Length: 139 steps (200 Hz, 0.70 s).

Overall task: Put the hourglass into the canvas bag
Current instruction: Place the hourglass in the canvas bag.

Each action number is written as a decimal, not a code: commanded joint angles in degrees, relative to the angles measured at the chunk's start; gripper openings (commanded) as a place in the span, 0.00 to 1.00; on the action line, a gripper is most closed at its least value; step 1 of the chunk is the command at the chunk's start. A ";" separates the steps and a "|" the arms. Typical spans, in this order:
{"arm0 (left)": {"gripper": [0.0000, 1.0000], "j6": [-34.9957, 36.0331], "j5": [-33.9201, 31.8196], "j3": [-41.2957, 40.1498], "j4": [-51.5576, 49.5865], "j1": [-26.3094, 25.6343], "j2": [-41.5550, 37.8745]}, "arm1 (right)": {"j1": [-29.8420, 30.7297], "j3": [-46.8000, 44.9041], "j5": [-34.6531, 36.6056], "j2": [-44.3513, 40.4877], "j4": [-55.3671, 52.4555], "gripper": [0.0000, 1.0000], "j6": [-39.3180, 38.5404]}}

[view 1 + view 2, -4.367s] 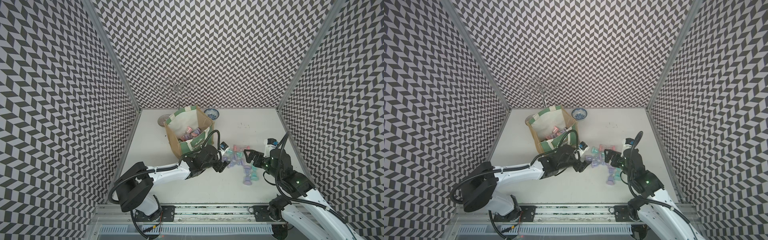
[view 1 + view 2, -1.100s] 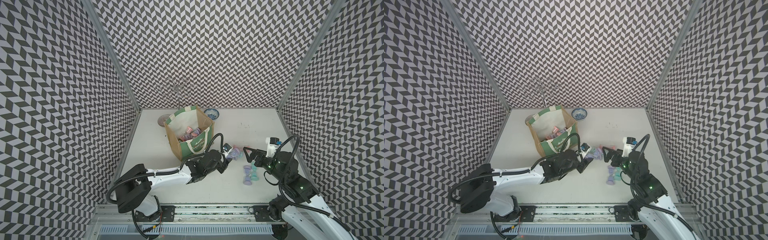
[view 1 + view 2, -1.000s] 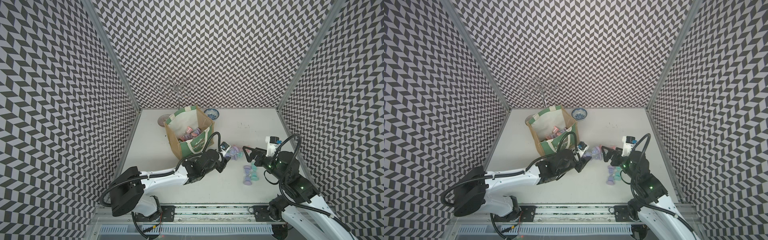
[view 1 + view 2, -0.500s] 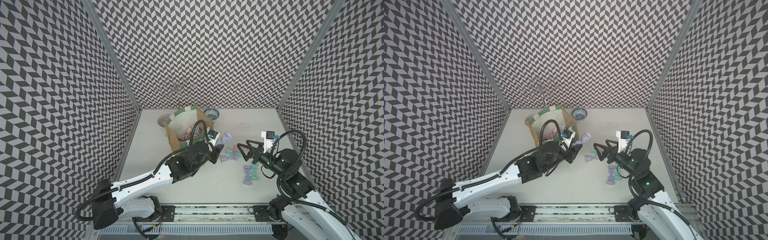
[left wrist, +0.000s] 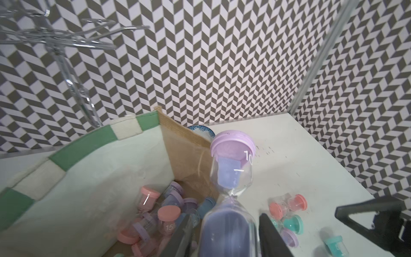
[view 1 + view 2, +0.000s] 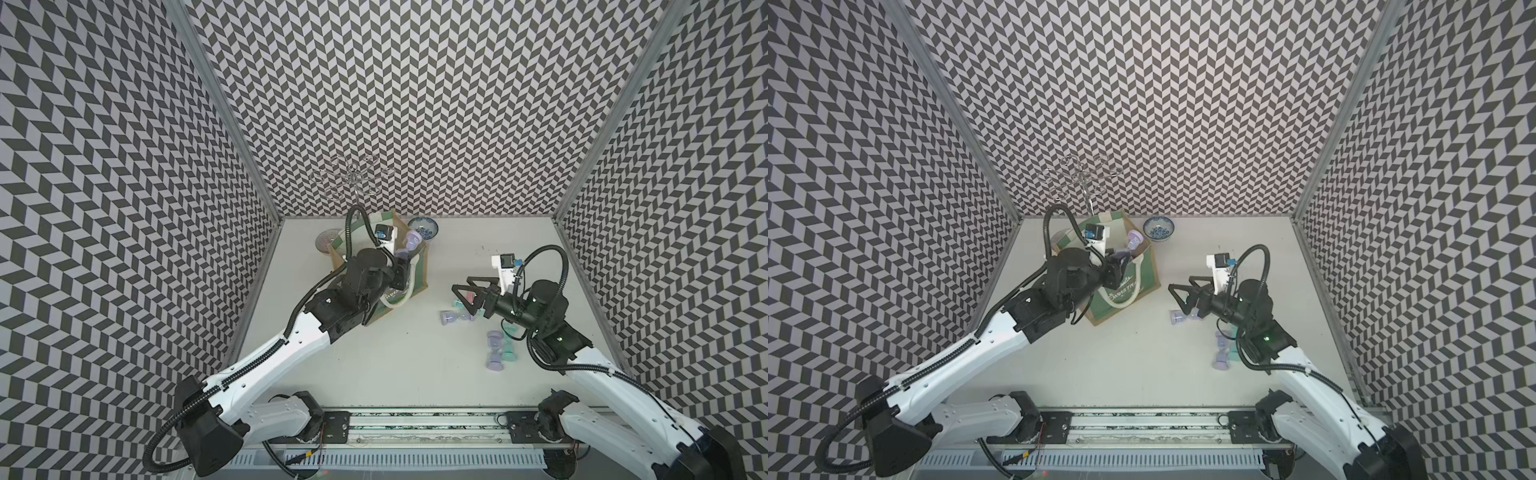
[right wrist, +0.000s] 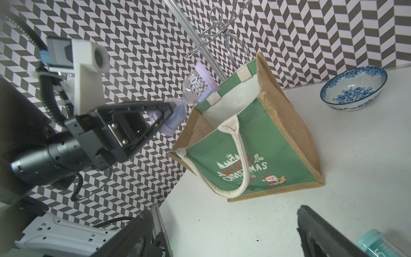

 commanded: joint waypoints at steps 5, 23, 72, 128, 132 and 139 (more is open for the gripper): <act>0.26 -1.92 1.16 2.25 -0.94 4.30 1.60 | 0.22 2.86 -3.20 2.14 5.48 0.99 -1.55; 0.26 -2.86 3.21 2.75 -0.95 7.72 4.04 | 0.47 3.34 -4.26 3.73 6.74 0.99 -1.37; 0.26 -3.72 6.79 4.31 0.38 13.29 10.78 | 1.05 4.33 -4.43 6.16 6.98 0.99 -1.76; 0.28 -3.63 10.38 5.88 -1.06 17.02 18.61 | 1.14 4.86 -3.77 6.56 6.17 0.99 -1.61; 0.28 -3.63 10.50 5.81 -1.05 17.17 18.95 | 1.18 4.88 -3.75 6.58 6.07 0.99 -1.67; 0.28 -3.54 10.64 5.70 -1.18 17.34 19.55 | 1.11 4.93 -3.72 6.52 5.89 0.99 -1.85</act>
